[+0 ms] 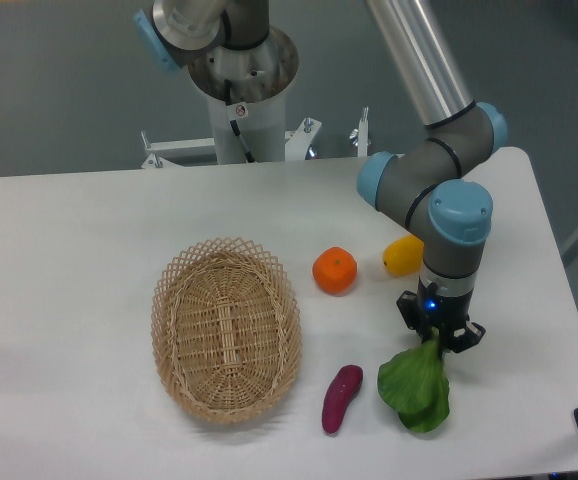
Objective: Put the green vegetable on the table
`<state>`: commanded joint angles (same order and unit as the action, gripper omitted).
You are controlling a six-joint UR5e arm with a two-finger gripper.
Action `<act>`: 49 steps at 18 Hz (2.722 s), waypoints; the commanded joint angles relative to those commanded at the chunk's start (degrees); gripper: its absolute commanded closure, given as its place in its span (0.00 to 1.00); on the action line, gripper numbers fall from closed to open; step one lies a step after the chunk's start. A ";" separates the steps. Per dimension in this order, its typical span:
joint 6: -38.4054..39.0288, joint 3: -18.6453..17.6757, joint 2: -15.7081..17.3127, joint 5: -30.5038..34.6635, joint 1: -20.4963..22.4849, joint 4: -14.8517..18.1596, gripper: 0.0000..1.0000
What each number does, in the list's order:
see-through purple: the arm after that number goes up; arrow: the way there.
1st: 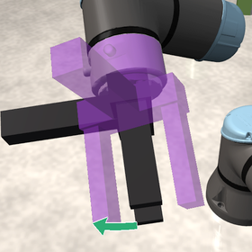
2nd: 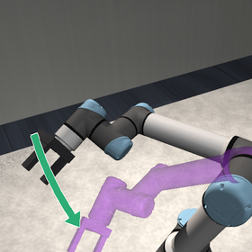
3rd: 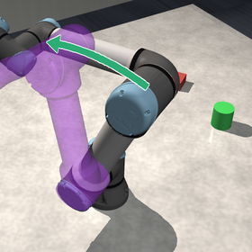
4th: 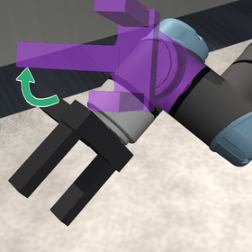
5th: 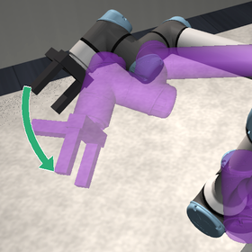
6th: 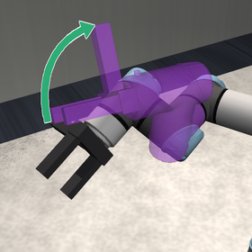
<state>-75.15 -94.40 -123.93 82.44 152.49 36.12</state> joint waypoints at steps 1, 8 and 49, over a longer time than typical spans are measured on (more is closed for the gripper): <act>0.00 0.09 0.18 0.00 0.00 0.00 0.00; 1.06 -0.09 5.18 1.31 -0.09 0.00 0.00; -26.89 4.66 21.10 -4.66 16.70 20.92 0.00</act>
